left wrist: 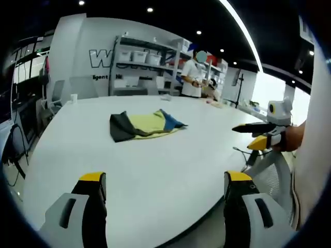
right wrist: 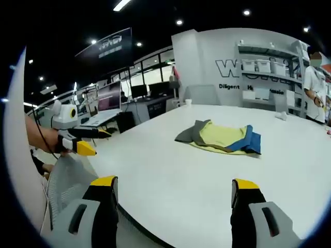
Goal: Fold the garment on the visible template until the final outline fits inside the template.
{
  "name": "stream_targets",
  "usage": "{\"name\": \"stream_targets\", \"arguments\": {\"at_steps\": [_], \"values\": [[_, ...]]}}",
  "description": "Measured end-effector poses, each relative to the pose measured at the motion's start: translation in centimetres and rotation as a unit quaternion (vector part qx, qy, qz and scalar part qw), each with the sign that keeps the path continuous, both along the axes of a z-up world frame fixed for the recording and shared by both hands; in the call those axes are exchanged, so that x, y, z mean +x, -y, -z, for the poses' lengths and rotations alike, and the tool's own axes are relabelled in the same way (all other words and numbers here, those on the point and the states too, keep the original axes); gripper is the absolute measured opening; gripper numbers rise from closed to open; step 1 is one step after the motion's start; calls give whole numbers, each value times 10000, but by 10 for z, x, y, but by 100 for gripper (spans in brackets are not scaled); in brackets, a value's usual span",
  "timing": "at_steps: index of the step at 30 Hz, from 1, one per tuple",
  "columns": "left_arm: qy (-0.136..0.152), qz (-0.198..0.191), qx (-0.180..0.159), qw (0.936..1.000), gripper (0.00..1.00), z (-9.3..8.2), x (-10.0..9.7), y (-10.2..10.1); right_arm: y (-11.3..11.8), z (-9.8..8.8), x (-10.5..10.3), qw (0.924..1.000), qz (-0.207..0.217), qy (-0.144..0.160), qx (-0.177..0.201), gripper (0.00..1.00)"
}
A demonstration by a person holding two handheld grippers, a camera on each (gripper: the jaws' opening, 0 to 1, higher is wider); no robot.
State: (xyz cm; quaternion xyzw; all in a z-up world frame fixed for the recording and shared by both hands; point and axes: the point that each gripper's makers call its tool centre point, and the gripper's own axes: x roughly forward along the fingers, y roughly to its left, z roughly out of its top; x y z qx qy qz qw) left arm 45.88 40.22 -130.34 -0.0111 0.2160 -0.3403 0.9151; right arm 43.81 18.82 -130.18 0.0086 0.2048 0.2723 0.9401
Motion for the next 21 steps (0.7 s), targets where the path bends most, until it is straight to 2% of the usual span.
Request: {"name": "stream_targets", "arguments": {"at_steps": [21], "values": [[-41,-14,-19,10000,91,1,0,-1,0,1,0,10000,-9,-15,-15,90]]}}
